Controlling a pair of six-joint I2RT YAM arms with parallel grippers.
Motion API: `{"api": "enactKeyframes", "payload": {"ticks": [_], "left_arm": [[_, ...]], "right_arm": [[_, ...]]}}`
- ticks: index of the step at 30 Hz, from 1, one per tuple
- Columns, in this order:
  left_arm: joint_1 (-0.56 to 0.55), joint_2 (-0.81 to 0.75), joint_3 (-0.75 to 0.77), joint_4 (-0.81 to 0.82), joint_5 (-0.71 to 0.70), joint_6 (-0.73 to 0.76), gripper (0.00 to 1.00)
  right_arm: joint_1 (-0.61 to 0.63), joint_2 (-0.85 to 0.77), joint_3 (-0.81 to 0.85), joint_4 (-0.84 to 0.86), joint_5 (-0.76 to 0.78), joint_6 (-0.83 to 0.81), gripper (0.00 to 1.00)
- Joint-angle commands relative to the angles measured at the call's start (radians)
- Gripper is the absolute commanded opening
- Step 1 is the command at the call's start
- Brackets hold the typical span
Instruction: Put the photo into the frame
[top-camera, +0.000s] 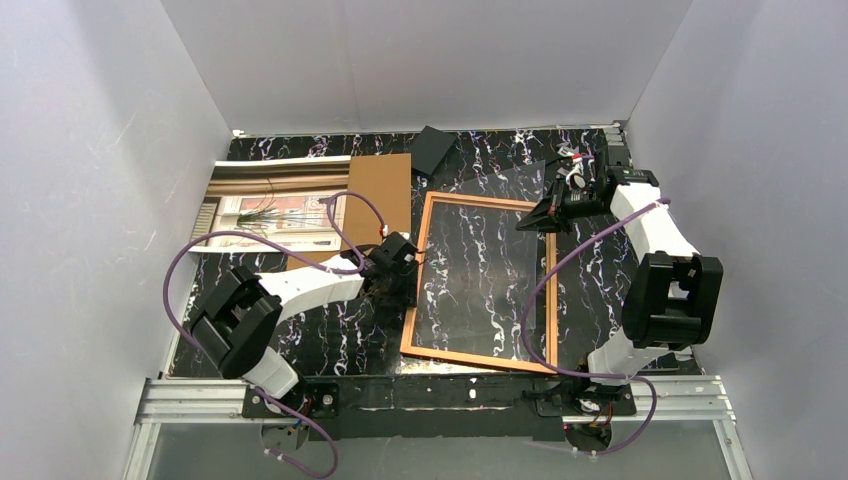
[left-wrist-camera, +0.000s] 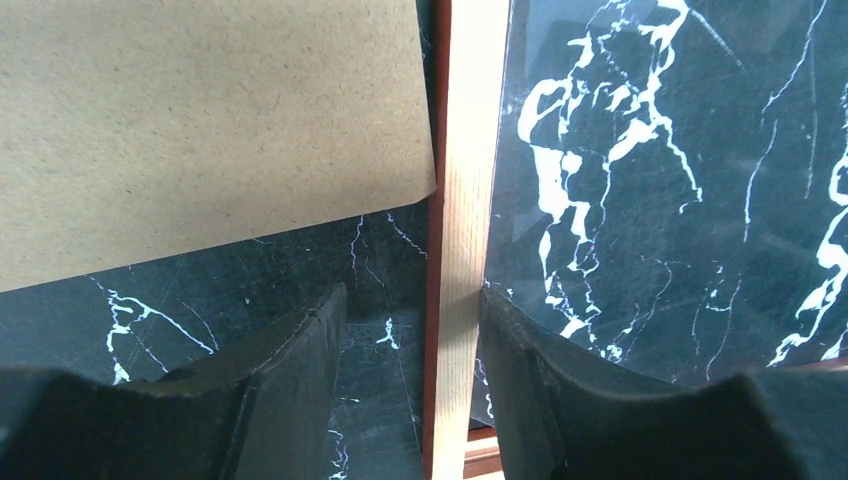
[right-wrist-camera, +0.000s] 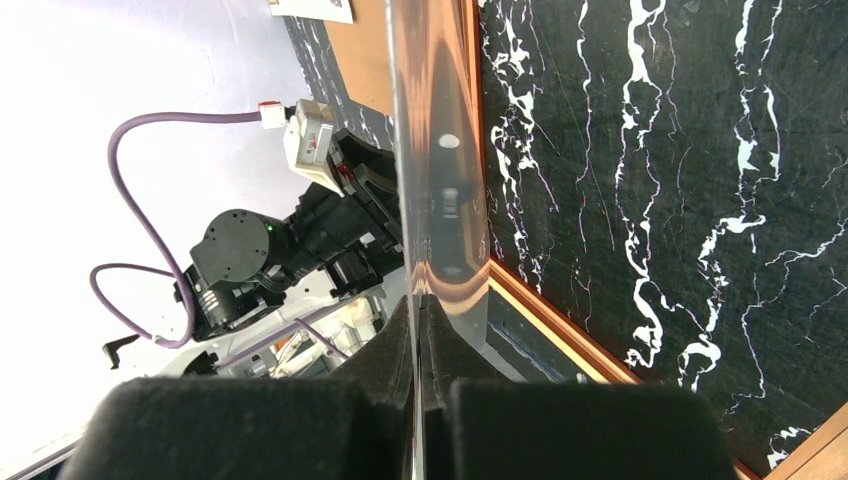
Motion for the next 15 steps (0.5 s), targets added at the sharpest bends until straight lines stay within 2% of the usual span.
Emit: {"api": "enactKeyframes", "payload": {"ticks": [1, 5, 10, 15], "left_arm": [[0.0, -0.033, -0.049, -0.081, -0.019, -0.007, 0.49], [0.0, -0.048, -0.046, -0.087, -0.022, -0.003, 0.49], [0.001, -0.095, -0.044, -0.097, -0.033, -0.002, 0.57], [0.006, -0.172, -0.052, -0.106, -0.054, -0.006, 0.55]], "right_arm": [[-0.007, -0.026, 0.015, 0.017, -0.062, 0.023, 0.01], [-0.008, -0.031, 0.036, 0.023, -0.075, 0.041, 0.01], [-0.008, -0.029, 0.04, 0.025, -0.068, 0.046, 0.01], [-0.008, -0.036, -0.001, 0.059, -0.064, 0.064, 0.01]]}}
